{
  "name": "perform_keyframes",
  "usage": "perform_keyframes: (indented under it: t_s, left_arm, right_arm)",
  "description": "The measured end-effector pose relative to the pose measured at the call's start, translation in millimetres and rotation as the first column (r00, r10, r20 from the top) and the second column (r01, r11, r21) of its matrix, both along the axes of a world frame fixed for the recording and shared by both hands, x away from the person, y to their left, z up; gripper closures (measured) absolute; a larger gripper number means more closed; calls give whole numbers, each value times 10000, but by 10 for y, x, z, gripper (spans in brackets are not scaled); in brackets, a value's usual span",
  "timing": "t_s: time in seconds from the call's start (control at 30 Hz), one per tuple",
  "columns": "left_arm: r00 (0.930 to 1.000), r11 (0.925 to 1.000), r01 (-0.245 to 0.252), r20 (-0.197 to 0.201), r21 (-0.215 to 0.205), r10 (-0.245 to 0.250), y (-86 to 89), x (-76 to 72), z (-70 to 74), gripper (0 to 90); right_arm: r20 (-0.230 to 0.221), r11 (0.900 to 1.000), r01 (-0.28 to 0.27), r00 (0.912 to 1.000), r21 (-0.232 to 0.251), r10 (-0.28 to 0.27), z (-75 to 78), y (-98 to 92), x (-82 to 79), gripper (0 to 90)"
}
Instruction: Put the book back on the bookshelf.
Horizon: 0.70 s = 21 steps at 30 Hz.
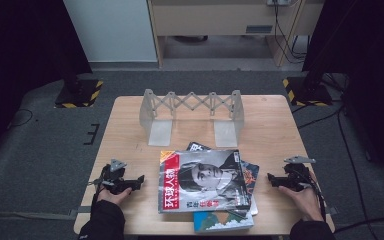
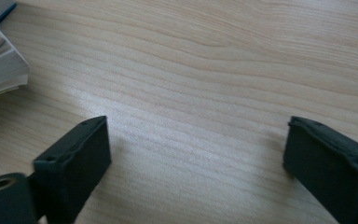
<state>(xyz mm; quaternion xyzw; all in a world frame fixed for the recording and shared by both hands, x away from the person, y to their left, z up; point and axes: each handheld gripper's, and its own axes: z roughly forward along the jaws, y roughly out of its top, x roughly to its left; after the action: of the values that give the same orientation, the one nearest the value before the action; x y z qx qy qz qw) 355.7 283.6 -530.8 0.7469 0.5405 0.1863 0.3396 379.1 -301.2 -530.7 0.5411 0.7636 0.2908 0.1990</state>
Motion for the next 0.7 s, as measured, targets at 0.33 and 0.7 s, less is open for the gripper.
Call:
perform_keyframes:
  t_s: [0.33, 0.7]
  left_arm:
    - [9990, 9965, 1, 450, -834, 37, -91, -104, 173, 113]
    - [9933, 9875, 258, 1149, -1554, -78, -140, -211, 293, 127]
  right_arm:
    - [650, 9926, 605, 9956, 1056, -676, 213, -66, -76, 102]
    - [1284, 9865, -17, 9915, 1636, -196, 377, 128, -141, 113]
